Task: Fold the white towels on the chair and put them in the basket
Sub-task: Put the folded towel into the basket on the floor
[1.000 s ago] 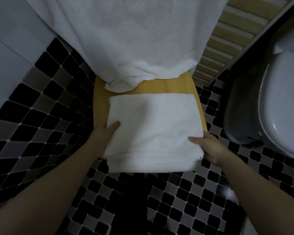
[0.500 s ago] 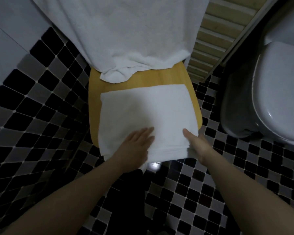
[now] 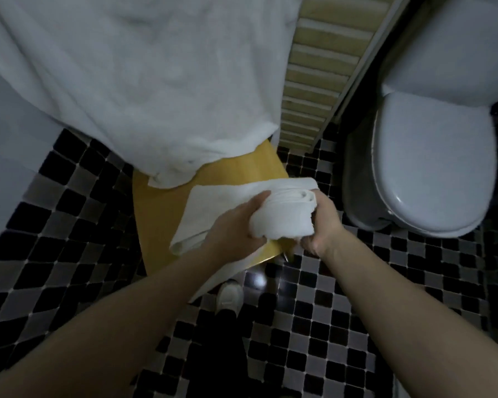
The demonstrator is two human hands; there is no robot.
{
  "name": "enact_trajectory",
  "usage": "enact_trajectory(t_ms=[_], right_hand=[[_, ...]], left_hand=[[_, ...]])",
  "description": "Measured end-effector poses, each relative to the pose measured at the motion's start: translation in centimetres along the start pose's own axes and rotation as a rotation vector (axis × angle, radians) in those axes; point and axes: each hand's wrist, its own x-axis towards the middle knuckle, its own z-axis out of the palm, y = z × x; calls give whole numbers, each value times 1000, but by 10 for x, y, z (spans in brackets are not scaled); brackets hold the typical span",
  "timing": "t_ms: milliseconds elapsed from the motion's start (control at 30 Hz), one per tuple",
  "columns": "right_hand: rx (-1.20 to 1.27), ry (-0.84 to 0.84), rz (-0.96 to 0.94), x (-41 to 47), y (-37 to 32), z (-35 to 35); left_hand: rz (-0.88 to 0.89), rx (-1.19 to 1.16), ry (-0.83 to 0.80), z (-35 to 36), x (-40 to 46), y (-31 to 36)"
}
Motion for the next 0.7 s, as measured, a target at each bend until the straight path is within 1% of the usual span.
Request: enact_trajectory(t_ms=[67,133,167,233,300,400,500,600,700], right_hand=[[62,-14,-72,-18,-22,-9],[160,-12,-150,-38,-46,-29],[155,-3,-192,-47,-54,-39],[81,115,-310,-62,-68,-65],[90,311,-445,-81,-81,-103],[101,568,-539,-106,-85,-175],[172,735,-555,-133,-74,-250],[306,845,-608,-158,-45,-328],[322,848,-550,-169,-1,-390]], left_hand=[[-6,-151,-110,-21,22,26],[-43,-391,-215,-33,50,64],[-81,-503,-273,-34,62,83],[-148,-644,-367,-26,87,116],[-195,-740,-491,0,108,154],[-316,-813,-641,53,120,200],[-365,-787,-723,115,116,246],[-389,-752,-783,186,107,284],[-404,-707,-820,252,104,305]])
